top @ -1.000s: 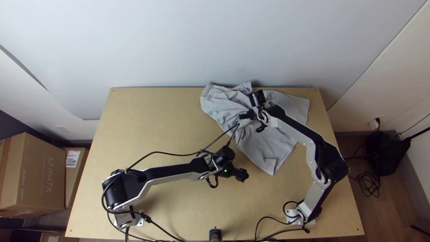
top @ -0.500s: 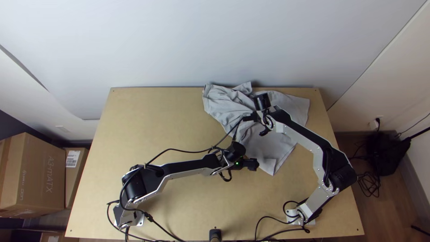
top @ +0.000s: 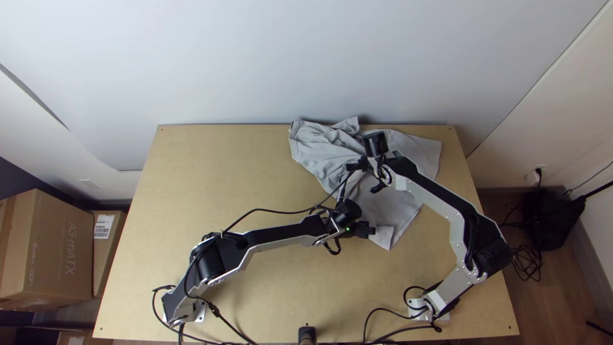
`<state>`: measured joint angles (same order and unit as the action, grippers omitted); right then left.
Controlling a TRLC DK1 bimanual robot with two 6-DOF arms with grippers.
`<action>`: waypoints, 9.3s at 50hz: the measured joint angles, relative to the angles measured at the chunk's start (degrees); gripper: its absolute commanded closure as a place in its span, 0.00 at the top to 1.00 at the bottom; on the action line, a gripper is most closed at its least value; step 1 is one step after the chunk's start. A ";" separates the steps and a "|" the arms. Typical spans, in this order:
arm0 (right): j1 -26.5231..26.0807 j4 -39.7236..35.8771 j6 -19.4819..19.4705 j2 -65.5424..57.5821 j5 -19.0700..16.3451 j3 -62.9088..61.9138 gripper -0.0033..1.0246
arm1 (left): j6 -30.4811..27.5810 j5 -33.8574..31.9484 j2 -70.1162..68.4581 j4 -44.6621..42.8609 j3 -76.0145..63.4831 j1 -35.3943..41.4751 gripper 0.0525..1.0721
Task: Fold the t-shirt
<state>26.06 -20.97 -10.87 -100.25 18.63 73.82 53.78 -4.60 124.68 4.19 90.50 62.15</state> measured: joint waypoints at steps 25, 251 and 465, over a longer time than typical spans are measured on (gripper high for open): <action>-1.62 0.46 -0.28 0.28 0.00 -0.50 0.02 | -13.49 -4.31 -19.50 6.99 -20.52 -4.44 0.02; 20.90 -47.58 -14.32 -32.22 -10.01 55.71 0.41 | -32.37 -12.79 -70.12 24.90 -46.49 -19.41 0.02; 1.40 -17.20 -1.49 54.97 -15.41 24.17 0.03 | -49.13 6.12 -96.08 21.44 -4.13 -65.13 0.02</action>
<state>27.46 -38.17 -12.36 -45.28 3.22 98.00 4.64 1.52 28.60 25.63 86.37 -2.98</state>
